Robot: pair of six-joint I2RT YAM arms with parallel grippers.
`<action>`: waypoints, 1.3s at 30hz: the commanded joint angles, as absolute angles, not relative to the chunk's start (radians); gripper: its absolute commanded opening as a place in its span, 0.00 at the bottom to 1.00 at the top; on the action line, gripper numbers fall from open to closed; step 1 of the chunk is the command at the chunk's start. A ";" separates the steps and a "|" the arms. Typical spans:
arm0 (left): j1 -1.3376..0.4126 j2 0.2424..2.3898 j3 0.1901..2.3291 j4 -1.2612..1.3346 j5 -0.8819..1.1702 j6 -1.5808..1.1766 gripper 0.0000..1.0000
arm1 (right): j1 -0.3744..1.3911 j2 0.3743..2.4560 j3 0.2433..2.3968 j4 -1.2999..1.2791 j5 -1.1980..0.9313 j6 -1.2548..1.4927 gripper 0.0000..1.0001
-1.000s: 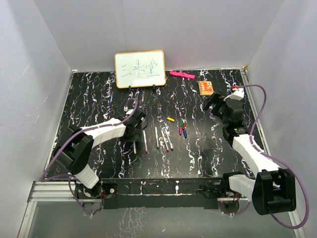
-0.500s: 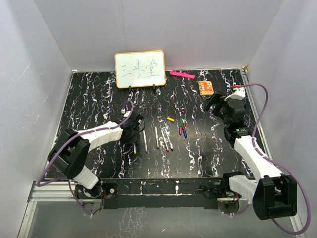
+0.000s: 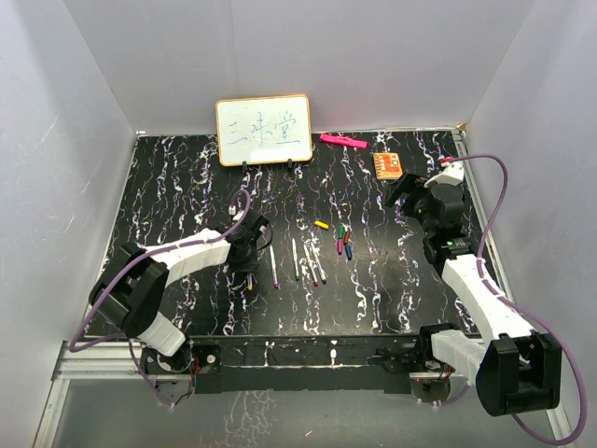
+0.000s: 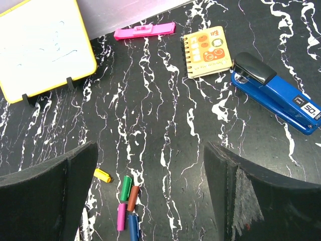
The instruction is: Insert the pens into the pen caps
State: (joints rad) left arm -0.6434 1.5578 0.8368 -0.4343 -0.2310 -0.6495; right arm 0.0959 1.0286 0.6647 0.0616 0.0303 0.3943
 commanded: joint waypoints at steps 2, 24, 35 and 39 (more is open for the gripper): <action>-0.649 1.620 0.769 -0.548 -0.122 -0.649 0.13 | 0.094 1.019 0.735 0.082 0.028 0.386 0.84; -0.650 1.508 0.768 -0.434 -0.107 -0.529 0.00 | 0.203 1.088 0.774 0.030 -0.011 0.306 0.64; -0.650 1.256 0.695 -0.389 -0.064 -0.521 0.00 | 0.431 1.286 0.922 -0.026 0.101 0.217 0.41; -0.652 1.161 0.678 -0.380 -0.049 -0.518 0.00 | 0.463 1.382 0.992 -0.057 0.110 0.177 0.41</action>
